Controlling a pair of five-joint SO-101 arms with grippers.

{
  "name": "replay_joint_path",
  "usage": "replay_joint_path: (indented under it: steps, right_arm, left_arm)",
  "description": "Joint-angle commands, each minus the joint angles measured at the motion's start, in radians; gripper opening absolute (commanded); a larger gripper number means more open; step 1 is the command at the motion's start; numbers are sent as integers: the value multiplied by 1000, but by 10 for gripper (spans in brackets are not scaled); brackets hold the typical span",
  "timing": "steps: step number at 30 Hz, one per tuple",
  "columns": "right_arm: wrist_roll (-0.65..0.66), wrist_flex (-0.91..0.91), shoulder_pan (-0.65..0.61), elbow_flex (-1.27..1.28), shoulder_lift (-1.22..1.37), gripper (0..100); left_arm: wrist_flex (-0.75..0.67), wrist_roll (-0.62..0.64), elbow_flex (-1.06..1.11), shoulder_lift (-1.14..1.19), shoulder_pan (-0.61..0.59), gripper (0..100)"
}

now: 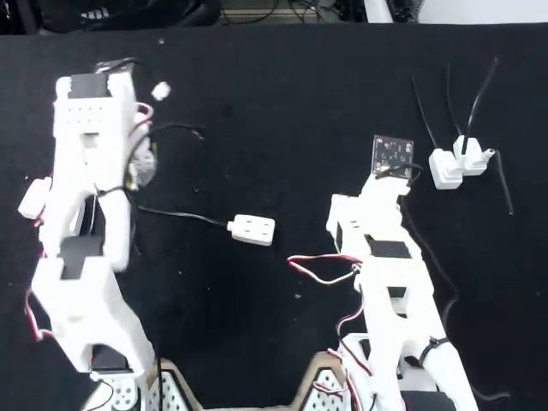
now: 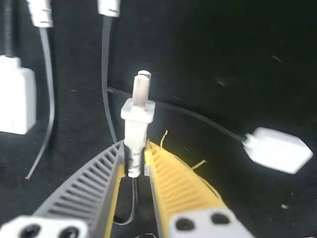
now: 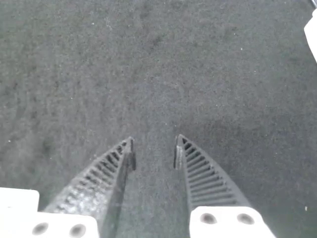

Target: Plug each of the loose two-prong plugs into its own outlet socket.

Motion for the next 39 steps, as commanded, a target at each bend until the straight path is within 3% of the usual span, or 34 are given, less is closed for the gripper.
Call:
replay_joint_path:
  steps: [1, 7, 17, 20, 24, 29, 32, 35, 39]
  right_arm:
    - [-3, -2, -9, -33, -35, 127]
    - [-5, -2, -3, -33, -36, 127]
    - [-5, -2, -2, -35, -36, 127]
    - [-5, -2, -2, -35, -36, 127]
    - [-6, -2, -2, -35, -36, 127]
    - [-6, -2, -3, -33, -36, 127]
    - [-6, -2, -9, -30, -36, 127]
    - [-6, -2, -11, -28, -36, 127]
    - [-6, -2, -11, -28, -36, 129]
  left_arm:
    - [-109, 15, 185, -244, 130, 30]
    - [-296, 6, 506, -427, 275, 30]
    - [-799, -54, 1072, -744, 461, 30]
    - [-979, 12, 1216, -806, 504, 30]
    - [-1119, 71, 1305, -836, 593, 30]
    - [-1163, 71, 1313, -836, 682, 37]
    - [-1162, 37, 1316, -836, 722, 130]
    - [-1142, 18, 1317, -841, 710, 225]
    - [-1042, 14, 1280, -847, 645, 201]
